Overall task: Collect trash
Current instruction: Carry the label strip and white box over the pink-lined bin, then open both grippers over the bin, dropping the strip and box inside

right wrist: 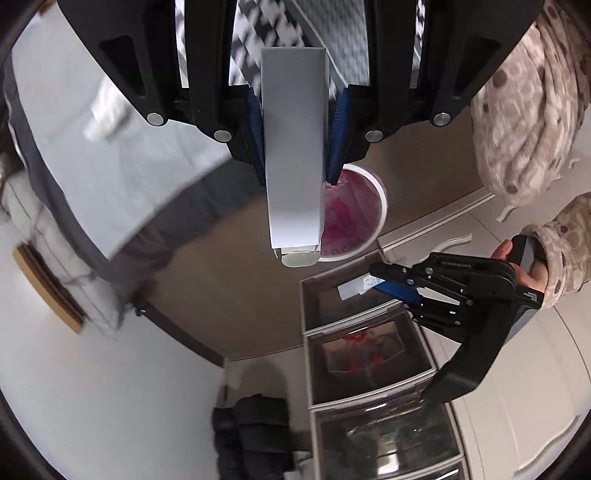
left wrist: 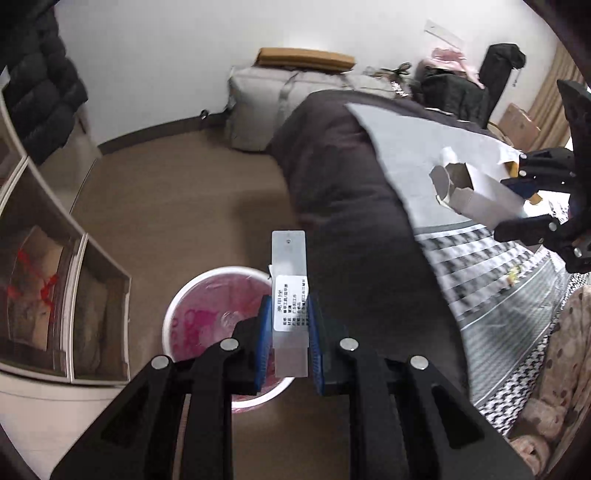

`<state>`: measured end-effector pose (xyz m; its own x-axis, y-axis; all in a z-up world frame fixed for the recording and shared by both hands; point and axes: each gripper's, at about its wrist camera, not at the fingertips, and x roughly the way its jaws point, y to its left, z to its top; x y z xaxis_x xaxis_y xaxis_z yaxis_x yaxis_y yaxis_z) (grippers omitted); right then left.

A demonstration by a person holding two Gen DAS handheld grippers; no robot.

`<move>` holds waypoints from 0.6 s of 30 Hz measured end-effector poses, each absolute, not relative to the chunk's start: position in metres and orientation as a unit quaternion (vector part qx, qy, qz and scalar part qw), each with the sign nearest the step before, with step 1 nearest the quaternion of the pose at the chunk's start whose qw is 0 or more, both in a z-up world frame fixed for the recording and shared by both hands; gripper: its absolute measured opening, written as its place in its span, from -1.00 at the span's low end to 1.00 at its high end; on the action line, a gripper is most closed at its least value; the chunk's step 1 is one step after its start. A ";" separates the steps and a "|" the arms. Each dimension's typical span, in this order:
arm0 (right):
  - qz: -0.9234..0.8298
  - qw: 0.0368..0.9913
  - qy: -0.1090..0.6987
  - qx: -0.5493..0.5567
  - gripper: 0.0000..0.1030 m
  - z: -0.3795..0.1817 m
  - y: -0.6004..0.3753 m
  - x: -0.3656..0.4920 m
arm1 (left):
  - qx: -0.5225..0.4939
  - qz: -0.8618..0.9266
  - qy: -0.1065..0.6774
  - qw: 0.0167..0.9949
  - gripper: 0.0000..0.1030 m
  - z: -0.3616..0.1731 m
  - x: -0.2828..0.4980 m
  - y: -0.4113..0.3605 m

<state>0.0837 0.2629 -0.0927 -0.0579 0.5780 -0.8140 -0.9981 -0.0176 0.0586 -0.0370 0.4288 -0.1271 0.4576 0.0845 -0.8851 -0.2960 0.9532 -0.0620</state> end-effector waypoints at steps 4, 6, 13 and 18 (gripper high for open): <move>0.653 0.595 0.342 -0.319 -0.42 -0.102 0.297 0.074 | -0.114 0.125 0.517 0.839 -0.64 -0.144 -0.054 0.460; 0.658 0.585 0.343 -0.326 -0.42 -0.108 0.315 0.067 | -0.119 0.136 0.523 0.833 -0.64 -0.154 -0.061 0.476; 0.674 0.549 0.356 -0.343 -0.42 -0.140 0.376 0.046 | -0.151 0.149 0.535 0.818 -0.64 -0.182 -0.083 0.521; 0.684 0.527 0.341 -0.371 -0.42 -0.157 0.411 0.029 | -0.155 0.142 0.537 0.817 -0.64 -0.192 -0.088 0.535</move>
